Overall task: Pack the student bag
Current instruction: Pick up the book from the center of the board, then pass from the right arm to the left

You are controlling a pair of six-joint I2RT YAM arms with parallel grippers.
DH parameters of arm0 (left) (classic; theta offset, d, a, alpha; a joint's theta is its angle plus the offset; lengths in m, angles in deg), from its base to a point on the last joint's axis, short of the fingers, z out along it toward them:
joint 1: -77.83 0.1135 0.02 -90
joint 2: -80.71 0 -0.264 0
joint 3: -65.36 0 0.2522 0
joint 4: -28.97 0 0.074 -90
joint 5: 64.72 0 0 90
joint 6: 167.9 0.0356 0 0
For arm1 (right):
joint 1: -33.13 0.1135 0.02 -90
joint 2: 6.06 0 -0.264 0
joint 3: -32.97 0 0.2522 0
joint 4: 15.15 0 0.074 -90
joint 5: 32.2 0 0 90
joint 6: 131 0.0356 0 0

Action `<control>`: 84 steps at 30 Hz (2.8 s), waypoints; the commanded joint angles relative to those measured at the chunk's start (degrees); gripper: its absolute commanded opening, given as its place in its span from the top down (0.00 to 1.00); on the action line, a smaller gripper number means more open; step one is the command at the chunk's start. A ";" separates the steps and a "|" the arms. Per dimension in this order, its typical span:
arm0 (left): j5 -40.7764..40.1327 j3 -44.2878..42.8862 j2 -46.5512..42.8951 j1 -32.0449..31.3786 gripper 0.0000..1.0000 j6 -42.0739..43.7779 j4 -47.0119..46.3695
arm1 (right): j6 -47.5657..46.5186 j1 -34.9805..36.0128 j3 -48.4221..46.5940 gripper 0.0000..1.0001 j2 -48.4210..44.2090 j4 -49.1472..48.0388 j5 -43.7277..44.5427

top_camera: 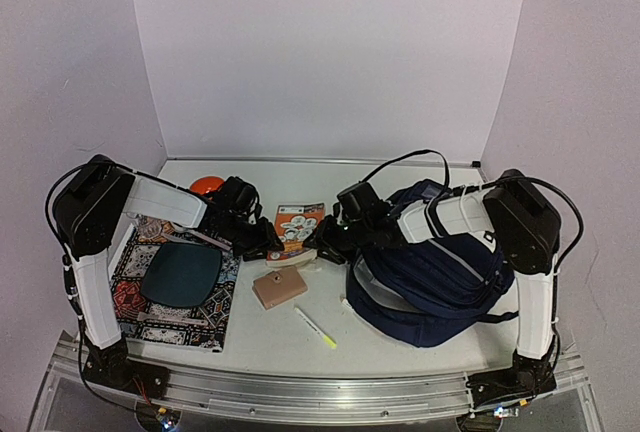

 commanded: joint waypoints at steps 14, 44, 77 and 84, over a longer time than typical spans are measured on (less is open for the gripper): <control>-1.84 -0.85 -7.79 0.19 0.43 -4.85 -5.91 | 6.02 -0.97 3.99 1.00 -4.40 -8.35 -1.45; -4.49 17.06 -16.44 0.28 0.07 -31.98 -26.26 | 28.40 -1.41 6.69 1.00 -9.63 -30.72 1.70; -6.24 17.74 -9.56 -1.73 0.58 -38.64 -47.57 | 29.57 -0.17 5.73 0.78 -6.37 -30.81 -5.96; -6.82 19.63 -11.18 -0.81 0.75 -37.45 -47.60 | 17.61 -0.16 4.08 0.47 -11.34 -17.70 -5.62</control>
